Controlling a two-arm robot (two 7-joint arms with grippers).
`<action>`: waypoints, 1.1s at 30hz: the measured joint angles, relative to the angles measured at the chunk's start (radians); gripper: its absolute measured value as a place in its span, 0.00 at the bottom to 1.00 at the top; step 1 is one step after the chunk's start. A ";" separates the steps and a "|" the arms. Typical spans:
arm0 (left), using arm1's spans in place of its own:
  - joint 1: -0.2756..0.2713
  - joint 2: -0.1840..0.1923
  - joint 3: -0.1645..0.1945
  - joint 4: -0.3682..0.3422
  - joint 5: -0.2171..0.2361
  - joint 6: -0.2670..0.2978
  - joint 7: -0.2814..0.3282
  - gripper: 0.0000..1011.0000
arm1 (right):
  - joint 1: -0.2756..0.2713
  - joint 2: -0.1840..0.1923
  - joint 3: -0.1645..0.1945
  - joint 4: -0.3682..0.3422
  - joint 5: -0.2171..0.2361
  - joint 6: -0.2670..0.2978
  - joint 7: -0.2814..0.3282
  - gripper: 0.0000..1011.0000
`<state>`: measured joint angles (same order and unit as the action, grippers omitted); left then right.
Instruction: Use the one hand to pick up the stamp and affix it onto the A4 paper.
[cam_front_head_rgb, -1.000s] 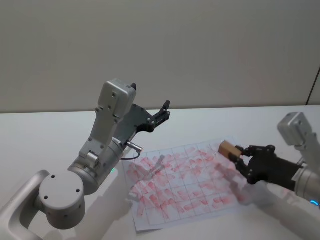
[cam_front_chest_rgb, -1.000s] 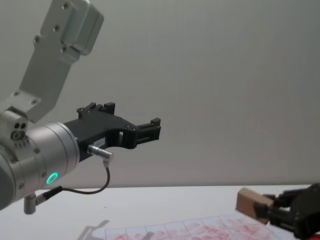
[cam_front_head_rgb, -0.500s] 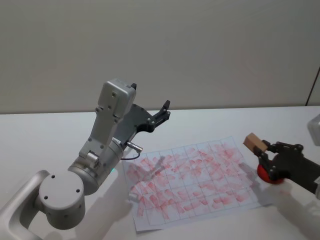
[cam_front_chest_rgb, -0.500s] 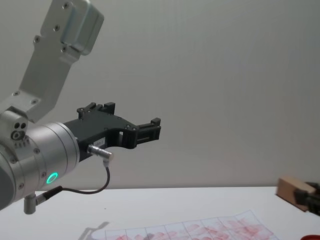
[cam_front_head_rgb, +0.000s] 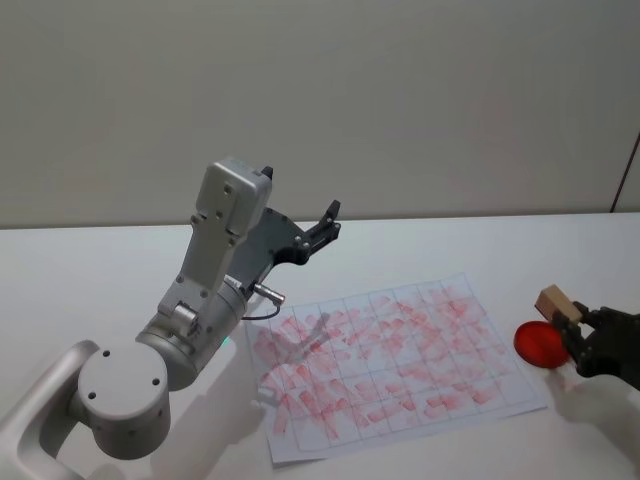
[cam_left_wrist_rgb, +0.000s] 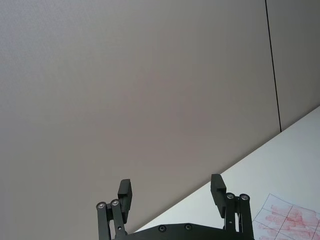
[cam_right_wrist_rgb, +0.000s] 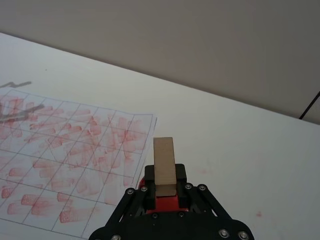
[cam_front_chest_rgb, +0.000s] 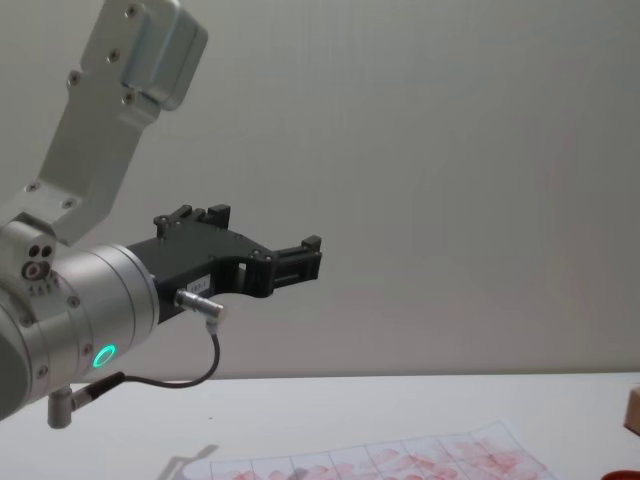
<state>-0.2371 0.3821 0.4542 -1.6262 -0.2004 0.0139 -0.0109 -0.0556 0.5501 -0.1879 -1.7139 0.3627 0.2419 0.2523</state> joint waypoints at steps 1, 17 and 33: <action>0.000 0.000 0.000 0.000 0.000 0.000 0.000 0.99 | 0.000 0.001 0.001 0.000 0.006 0.013 0.000 0.21; 0.000 0.000 0.000 0.000 0.000 0.000 0.000 0.99 | 0.044 -0.013 -0.007 0.052 0.007 0.103 0.038 0.21; 0.000 0.000 0.000 0.000 0.000 0.000 0.000 0.99 | 0.065 -0.022 -0.013 0.074 -0.006 0.132 0.050 0.47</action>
<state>-0.2371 0.3821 0.4543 -1.6262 -0.2004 0.0138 -0.0109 0.0090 0.5286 -0.2007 -1.6396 0.3570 0.3740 0.3022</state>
